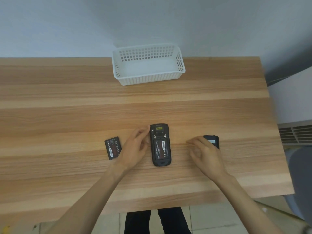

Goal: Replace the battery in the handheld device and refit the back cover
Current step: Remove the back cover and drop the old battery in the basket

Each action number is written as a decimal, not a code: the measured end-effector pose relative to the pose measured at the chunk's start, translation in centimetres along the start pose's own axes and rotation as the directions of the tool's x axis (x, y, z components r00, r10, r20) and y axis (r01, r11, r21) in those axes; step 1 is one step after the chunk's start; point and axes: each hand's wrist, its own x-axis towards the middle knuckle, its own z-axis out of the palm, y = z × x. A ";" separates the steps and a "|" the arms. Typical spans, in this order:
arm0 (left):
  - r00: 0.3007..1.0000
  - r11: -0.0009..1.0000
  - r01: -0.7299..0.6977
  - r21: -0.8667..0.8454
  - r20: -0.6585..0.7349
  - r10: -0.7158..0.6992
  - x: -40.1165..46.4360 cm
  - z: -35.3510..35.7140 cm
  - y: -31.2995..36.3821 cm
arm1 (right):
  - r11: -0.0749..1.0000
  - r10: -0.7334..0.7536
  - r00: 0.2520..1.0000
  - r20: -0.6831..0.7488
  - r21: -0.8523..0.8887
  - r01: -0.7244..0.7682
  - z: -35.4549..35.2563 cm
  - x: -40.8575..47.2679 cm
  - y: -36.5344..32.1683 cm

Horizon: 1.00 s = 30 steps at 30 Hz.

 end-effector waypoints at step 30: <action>0.978 0.918 -0.195 0.345 -0.001 0.209 -2.1 1.4 -0.8 | 0.833 -0.446 0.864 0.232 -0.245 0.496 3.3 3.8 -2.0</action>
